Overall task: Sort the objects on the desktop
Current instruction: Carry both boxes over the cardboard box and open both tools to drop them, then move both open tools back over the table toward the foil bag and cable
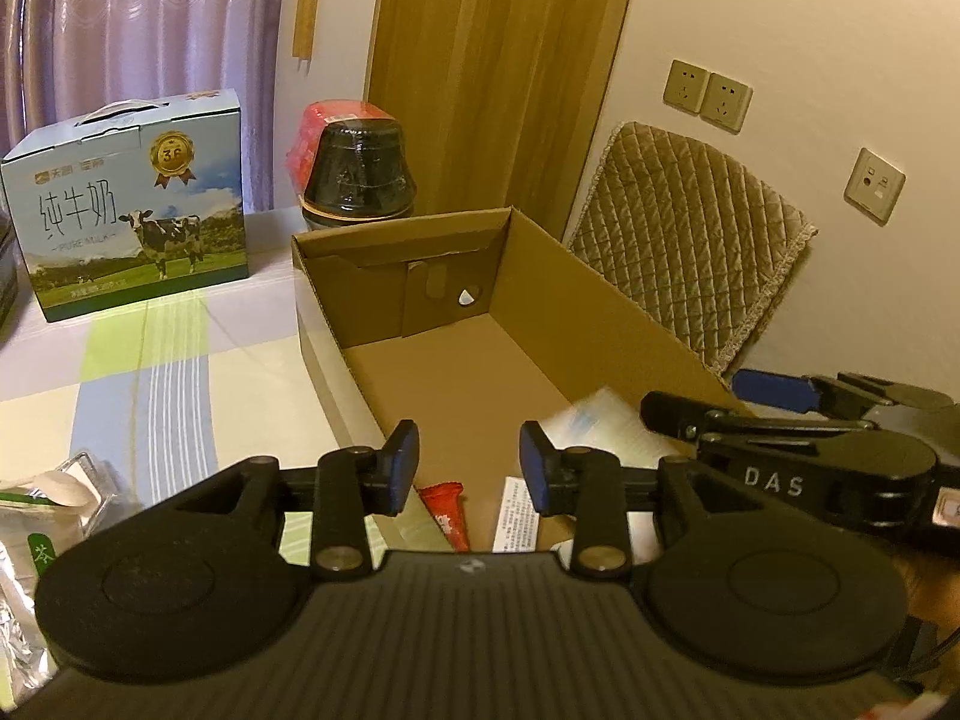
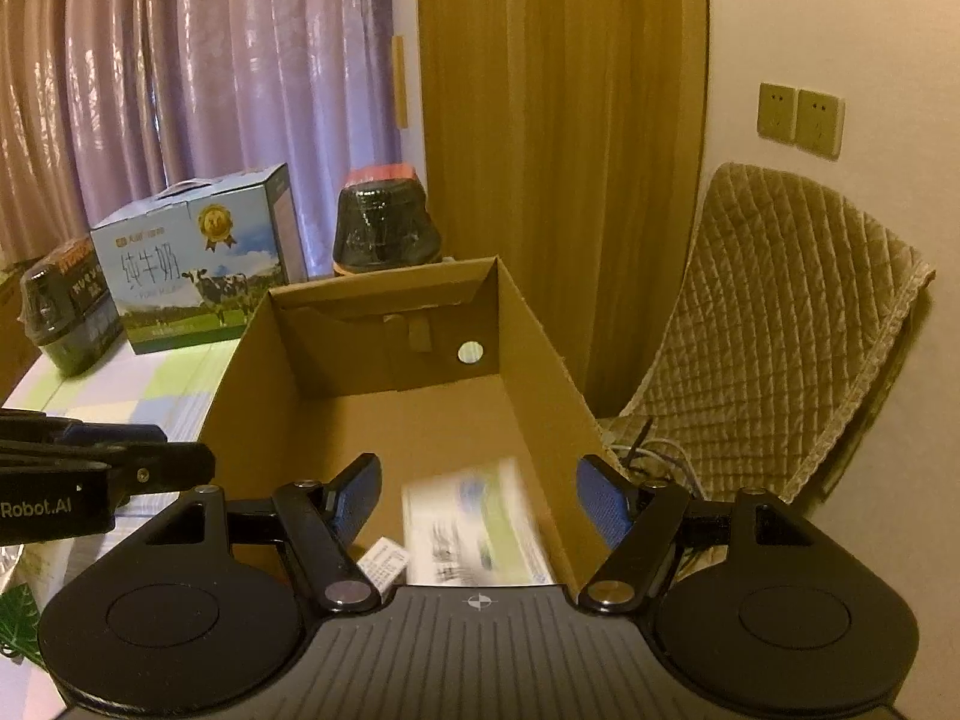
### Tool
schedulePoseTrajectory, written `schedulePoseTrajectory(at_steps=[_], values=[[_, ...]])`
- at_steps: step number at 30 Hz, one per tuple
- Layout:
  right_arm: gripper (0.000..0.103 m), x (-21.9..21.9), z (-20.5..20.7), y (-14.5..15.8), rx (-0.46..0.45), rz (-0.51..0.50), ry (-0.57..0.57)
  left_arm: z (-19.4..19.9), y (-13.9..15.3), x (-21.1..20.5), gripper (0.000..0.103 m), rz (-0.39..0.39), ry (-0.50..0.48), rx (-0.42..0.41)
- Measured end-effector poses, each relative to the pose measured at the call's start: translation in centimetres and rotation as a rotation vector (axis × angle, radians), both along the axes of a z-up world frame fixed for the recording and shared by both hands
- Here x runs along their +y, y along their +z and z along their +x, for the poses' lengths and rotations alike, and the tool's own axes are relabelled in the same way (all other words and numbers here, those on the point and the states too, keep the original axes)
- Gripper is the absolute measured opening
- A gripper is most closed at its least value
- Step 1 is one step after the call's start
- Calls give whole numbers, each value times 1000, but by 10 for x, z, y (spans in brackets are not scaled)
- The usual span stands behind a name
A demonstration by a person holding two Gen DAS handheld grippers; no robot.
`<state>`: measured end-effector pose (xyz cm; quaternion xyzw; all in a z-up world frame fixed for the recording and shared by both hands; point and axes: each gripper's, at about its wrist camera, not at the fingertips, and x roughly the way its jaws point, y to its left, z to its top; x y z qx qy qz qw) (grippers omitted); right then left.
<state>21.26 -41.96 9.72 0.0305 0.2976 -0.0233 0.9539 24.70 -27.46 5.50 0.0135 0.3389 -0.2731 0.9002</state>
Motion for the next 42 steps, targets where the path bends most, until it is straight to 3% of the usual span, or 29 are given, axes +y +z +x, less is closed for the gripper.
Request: schedulePoseTrajectory(at_steps=[17, 22, 27, 34, 42], values=[[79, 36, -26, 33, -57, 26, 40, -20, 13, 45, 42, 16, 43, -21], [86, 58, -31, 44, -75, 35, 80, -24, 17, 76, 57, 31, 79, -35], [95, 85, -36, 53, -93, 55, 155, -30, 28, 125, 63, 19, 162, -44], [101, 125, -38, 51, -87, 82, 224, -42, 34, 186, 97, 9, 267, -62], [101, 172, -35, 34, -54, 124, 309, -44, 23, 251, 102, 53, 392, -20]])
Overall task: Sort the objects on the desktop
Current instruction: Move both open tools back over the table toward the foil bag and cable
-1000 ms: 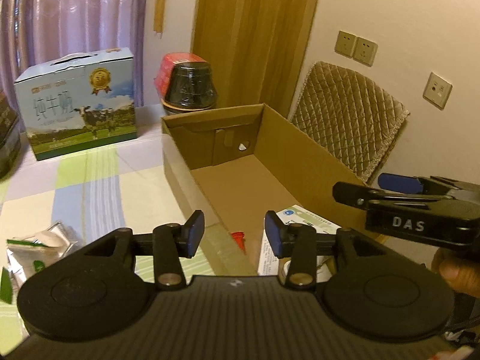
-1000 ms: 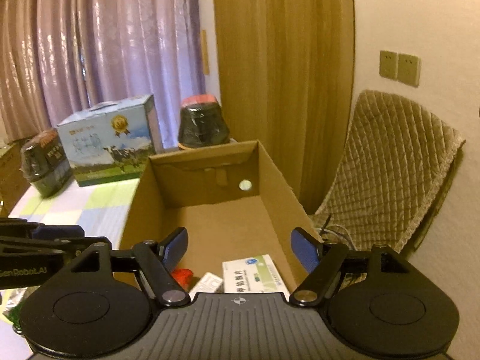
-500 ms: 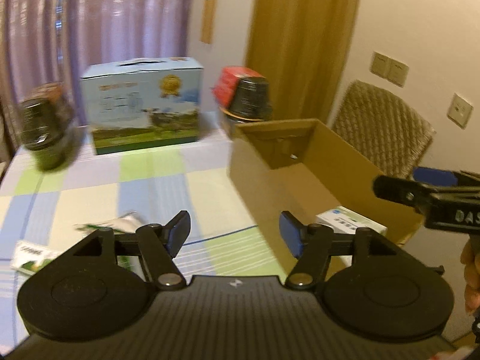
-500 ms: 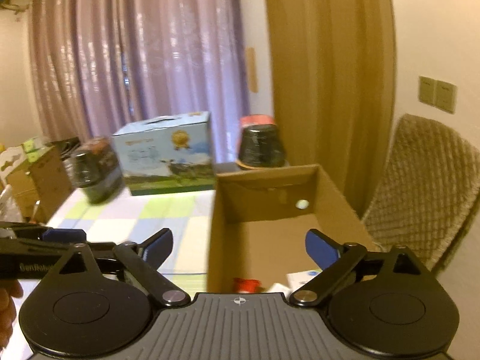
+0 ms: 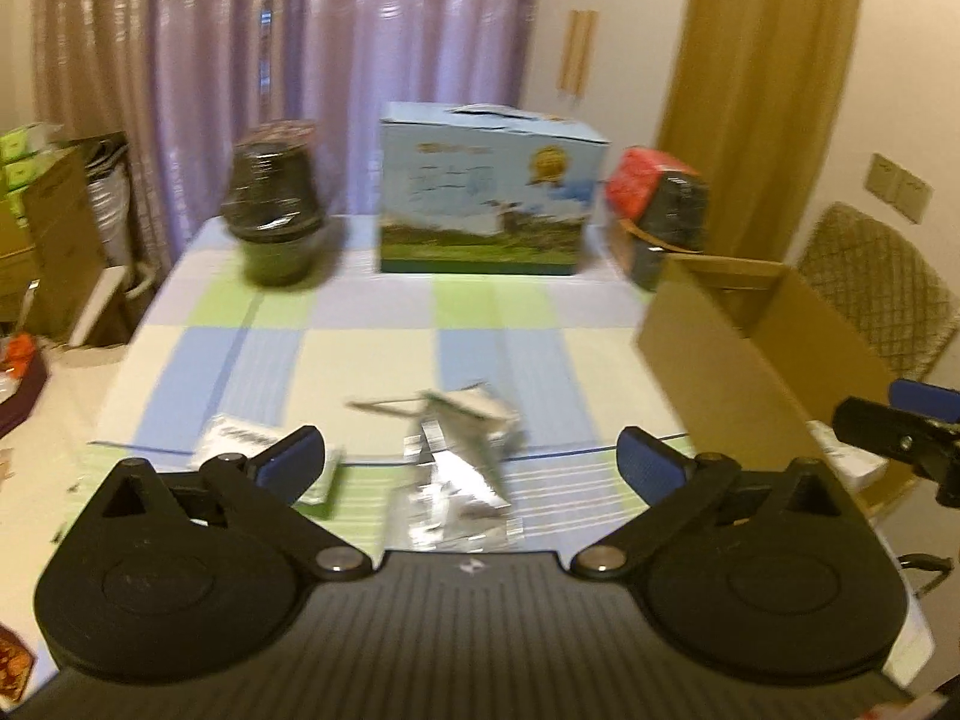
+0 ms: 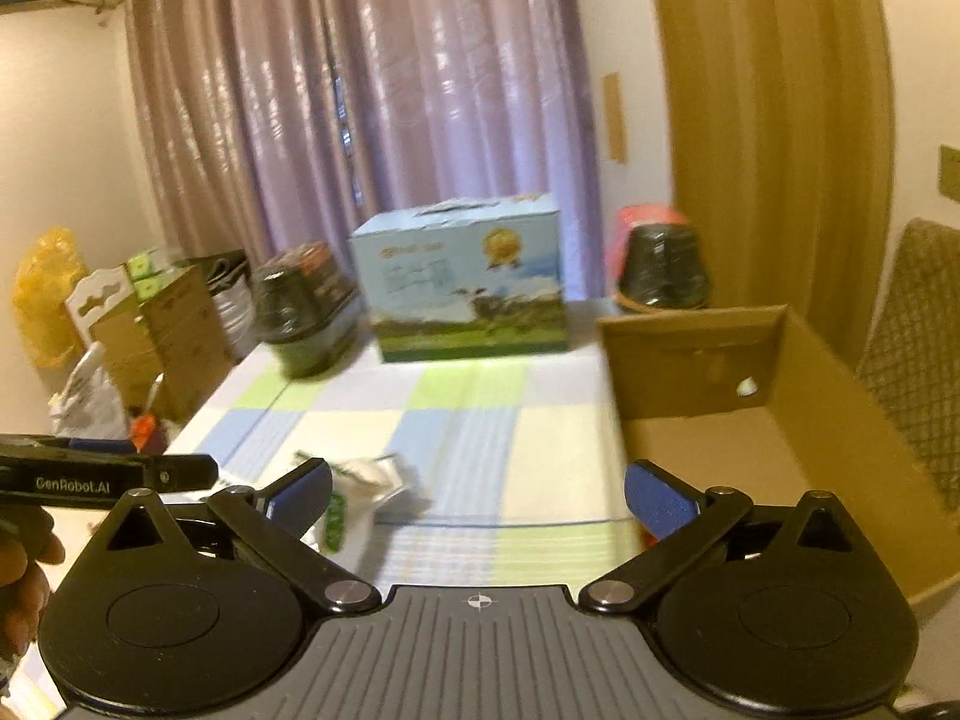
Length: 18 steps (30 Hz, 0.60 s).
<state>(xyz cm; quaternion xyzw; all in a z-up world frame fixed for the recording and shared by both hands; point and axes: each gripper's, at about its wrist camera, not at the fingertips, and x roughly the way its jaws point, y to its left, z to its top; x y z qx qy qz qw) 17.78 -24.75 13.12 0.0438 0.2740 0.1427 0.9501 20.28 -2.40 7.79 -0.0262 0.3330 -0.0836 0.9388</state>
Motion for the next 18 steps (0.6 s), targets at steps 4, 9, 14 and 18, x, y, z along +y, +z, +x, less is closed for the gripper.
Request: schedulePoseTrajectory(at_steps=[4, 9, 14, 18], values=[[101, 19, 6, -17, 39, 14, 34, -3, -7, 24, 102, 13, 34, 17], [101, 47, 16, -42, 89, -1, 93, -8, -20, 51, 102, 86, 56, 40], [101, 72, 26, -73, 156, -14, 160, -6, -37, 77, 102, 38, 74, 87], [101, 87, 38, -95, 223, 9, 208, 2, -47, 87, 102, 44, 80, 110]])
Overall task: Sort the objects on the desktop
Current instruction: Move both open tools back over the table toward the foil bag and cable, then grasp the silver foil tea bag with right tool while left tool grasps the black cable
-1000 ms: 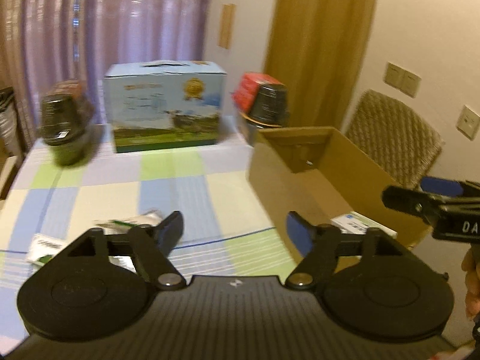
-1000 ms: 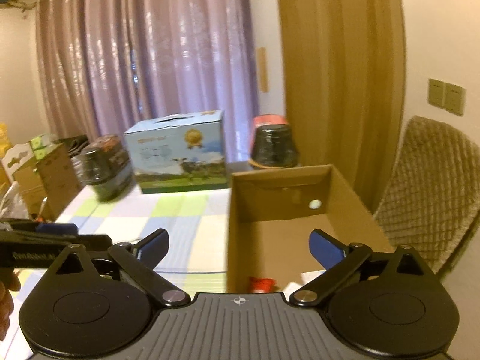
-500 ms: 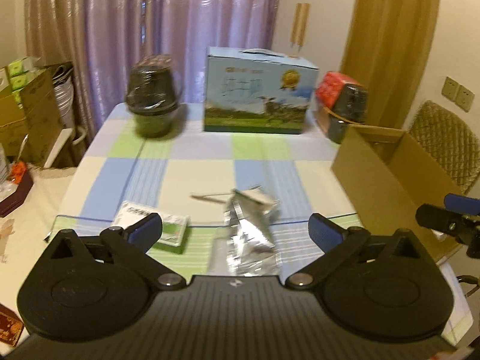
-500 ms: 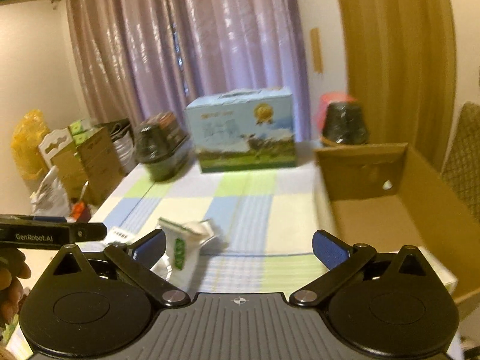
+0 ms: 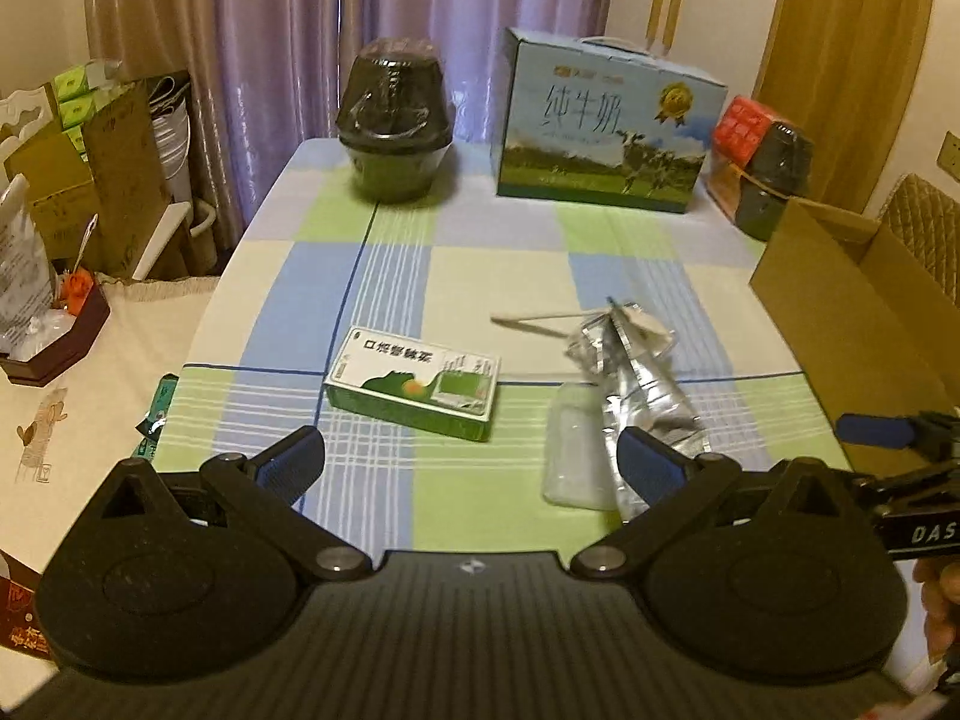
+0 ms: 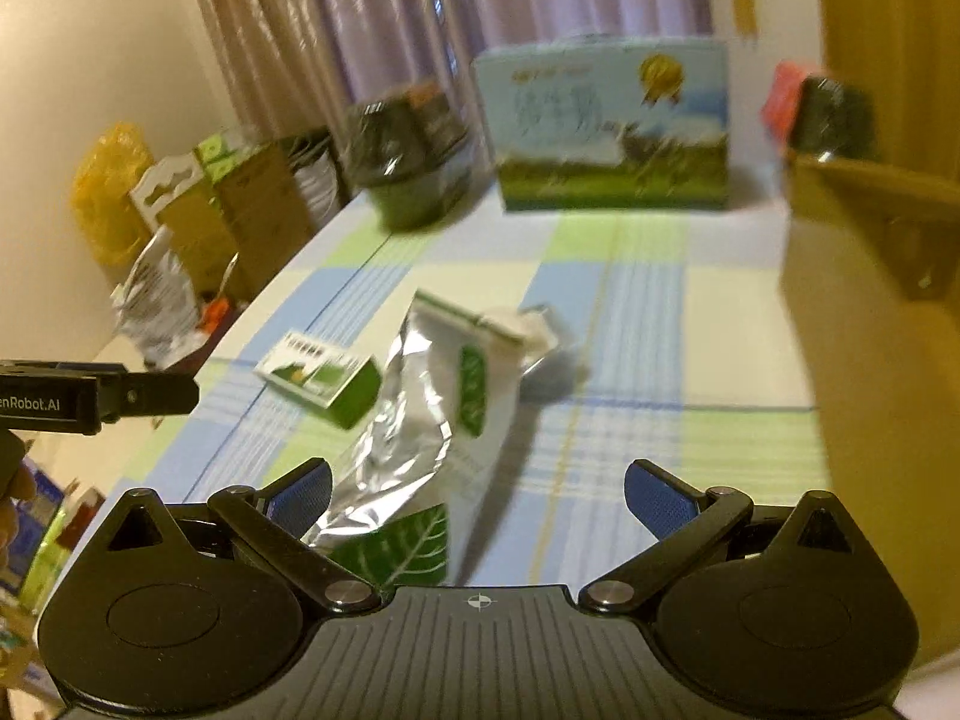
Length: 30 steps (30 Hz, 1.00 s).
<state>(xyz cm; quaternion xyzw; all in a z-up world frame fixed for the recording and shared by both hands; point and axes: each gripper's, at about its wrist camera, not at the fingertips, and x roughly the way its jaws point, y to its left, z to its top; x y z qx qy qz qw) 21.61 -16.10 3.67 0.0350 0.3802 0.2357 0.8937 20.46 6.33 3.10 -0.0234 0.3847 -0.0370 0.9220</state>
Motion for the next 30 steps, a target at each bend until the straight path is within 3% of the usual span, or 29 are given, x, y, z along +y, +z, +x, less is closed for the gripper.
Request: schedulePoseTrajectory(at_steps=[6, 14, 22, 24, 29, 30], values=[[101, 21, 22, -19, 60, 16, 46, 11, -15, 9, 102, -6, 30, 44], [101, 38, 43, -44, 152, 39, 57, 22, -24, 4, 102, 49, 1, 58], [99, 47, 54, -55, 186, 43, 61, 29, -26, 6, 102, 19, 2, 62], [84, 45, 54, -56, 191, 47, 60, 30, -26, 6, 102, 21, -2, 62], [57, 36, 50, -49, 182, 48, 32, 28, -26, 5, 102, 0, -9, 63], [55, 33, 49, -47, 179, 47, 27, 27, -26, 4, 102, -4, -14, 62]])
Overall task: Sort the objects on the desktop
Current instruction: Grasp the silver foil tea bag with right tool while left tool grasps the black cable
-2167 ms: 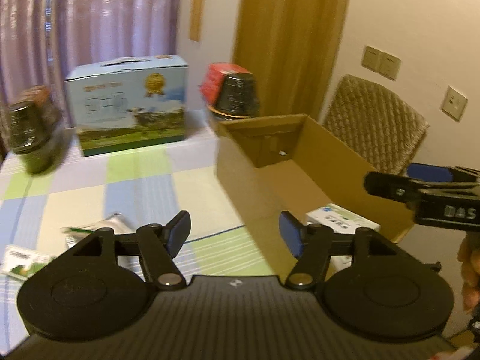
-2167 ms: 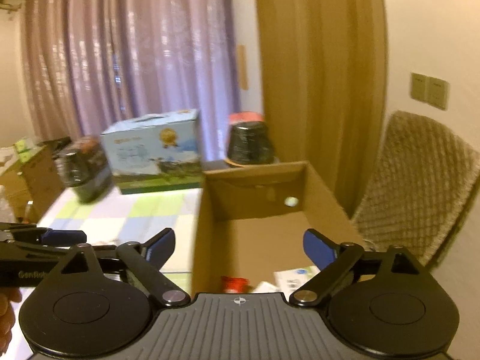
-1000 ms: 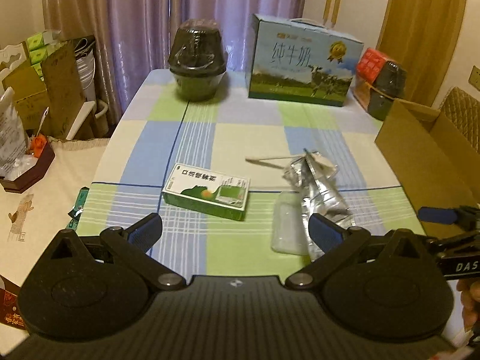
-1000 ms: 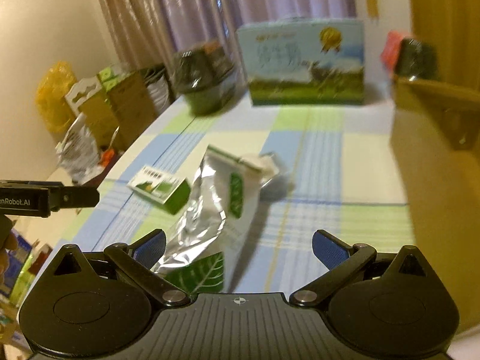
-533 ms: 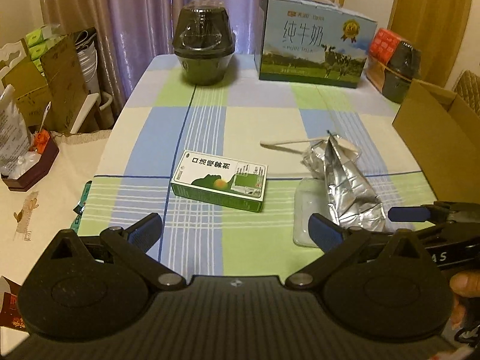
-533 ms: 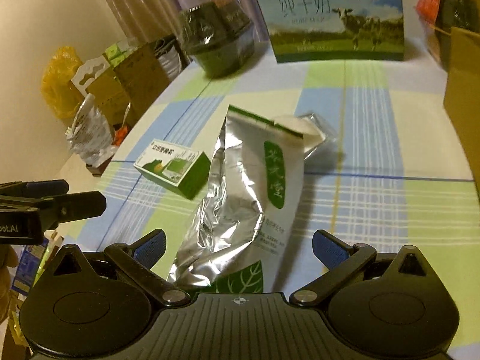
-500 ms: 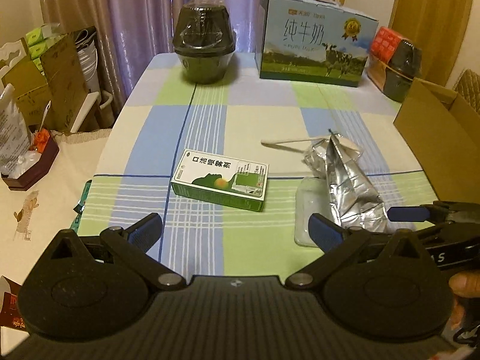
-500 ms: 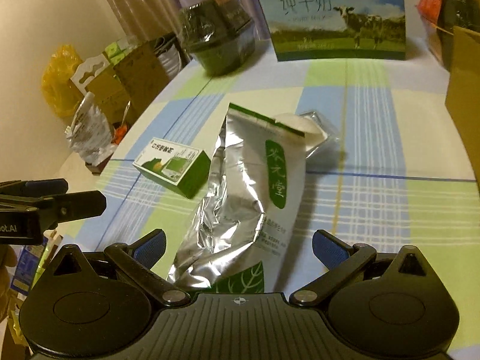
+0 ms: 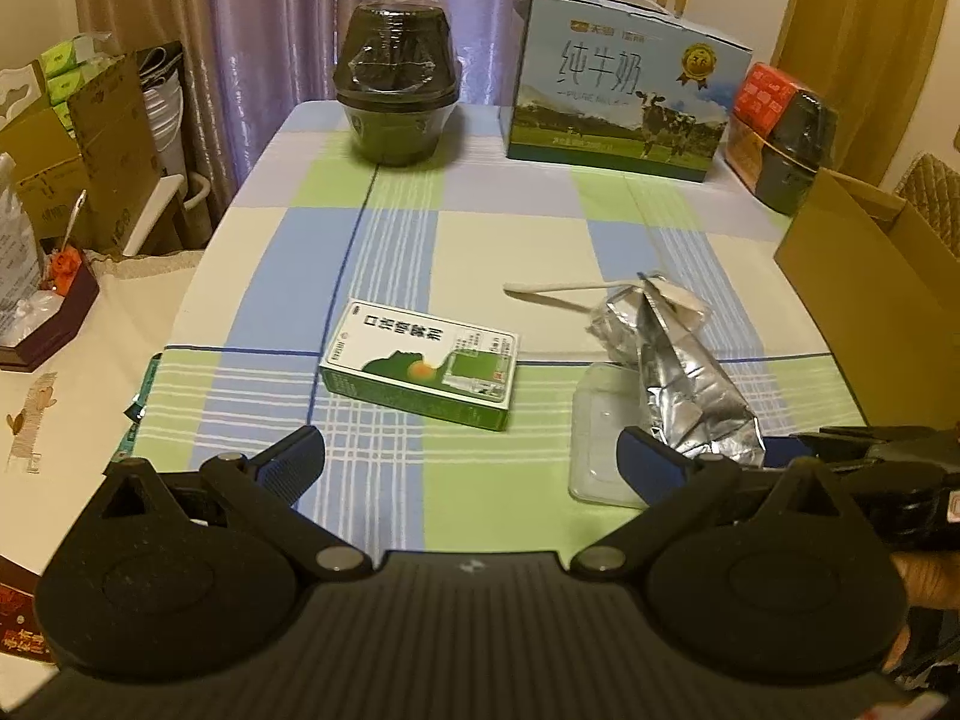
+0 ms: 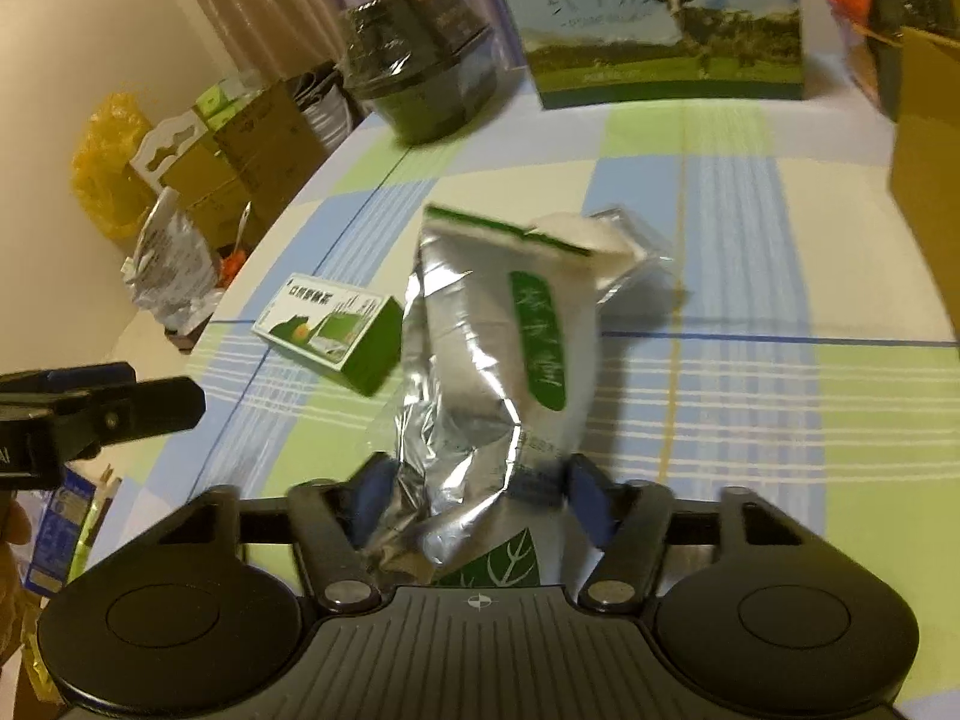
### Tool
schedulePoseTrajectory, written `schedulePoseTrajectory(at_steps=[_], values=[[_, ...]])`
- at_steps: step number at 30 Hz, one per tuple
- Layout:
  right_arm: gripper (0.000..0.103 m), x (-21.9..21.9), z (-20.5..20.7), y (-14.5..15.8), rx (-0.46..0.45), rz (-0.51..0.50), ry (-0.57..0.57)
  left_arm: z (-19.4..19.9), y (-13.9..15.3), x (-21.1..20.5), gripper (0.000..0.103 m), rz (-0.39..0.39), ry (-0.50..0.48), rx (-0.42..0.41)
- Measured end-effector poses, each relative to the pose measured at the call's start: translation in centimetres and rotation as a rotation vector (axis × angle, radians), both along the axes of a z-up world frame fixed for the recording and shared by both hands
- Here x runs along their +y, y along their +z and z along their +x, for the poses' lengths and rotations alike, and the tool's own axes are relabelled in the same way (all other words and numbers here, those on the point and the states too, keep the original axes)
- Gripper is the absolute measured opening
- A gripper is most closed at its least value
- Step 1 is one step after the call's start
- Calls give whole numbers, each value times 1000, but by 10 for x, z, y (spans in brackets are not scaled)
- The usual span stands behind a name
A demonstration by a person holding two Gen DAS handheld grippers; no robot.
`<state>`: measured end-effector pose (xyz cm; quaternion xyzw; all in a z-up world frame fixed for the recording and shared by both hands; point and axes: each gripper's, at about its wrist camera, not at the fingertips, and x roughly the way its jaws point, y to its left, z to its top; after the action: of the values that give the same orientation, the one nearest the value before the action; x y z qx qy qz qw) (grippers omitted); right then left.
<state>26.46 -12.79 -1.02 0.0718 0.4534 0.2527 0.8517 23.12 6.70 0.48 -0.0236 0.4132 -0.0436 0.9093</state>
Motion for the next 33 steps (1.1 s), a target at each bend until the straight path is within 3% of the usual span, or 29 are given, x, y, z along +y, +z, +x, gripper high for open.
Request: schedulePoseTrajectory(at_steps=[1, 3, 4, 9, 15, 18, 20, 21, 30, 32, 33], values=[[50, -3, -1, 2, -3, -4, -2, -1, -1, -1, 102, -3, -9, 1], [24, -12, -6, 6, -26, -28, -19, -2, -3, -5, 102, -4, -27, 10], [20, -18, -8, 8, -29, -22, -23, -3, -4, -7, 102, -8, -41, 13], [13, -39, -20, 11, -48, -119, -37, -4, -15, -26, 102, -11, -139, 46], [13, -69, -33, 13, -51, -165, -56, -6, -25, -54, 102, 0, -247, 71], [25, -80, -37, 15, -47, -128, -54, -6, -32, -69, 101, 15, -302, 81], [66, -81, -38, 16, -62, -133, -54, -7, -36, -79, 99, 38, -338, 86], [70, -82, -39, 17, -74, -137, -56, -7, -39, -84, 98, 49, -358, 87], [71, -81, -32, 12, -93, -208, -34, 3, -71, -106, 67, 142, -437, 165], [71, -80, -29, 9, -81, -211, -26, 6, -77, -107, 47, 149, -445, 186], [71, -79, -28, 8, -73, -211, -19, 7, -78, -107, 42, 142, -449, 190]])
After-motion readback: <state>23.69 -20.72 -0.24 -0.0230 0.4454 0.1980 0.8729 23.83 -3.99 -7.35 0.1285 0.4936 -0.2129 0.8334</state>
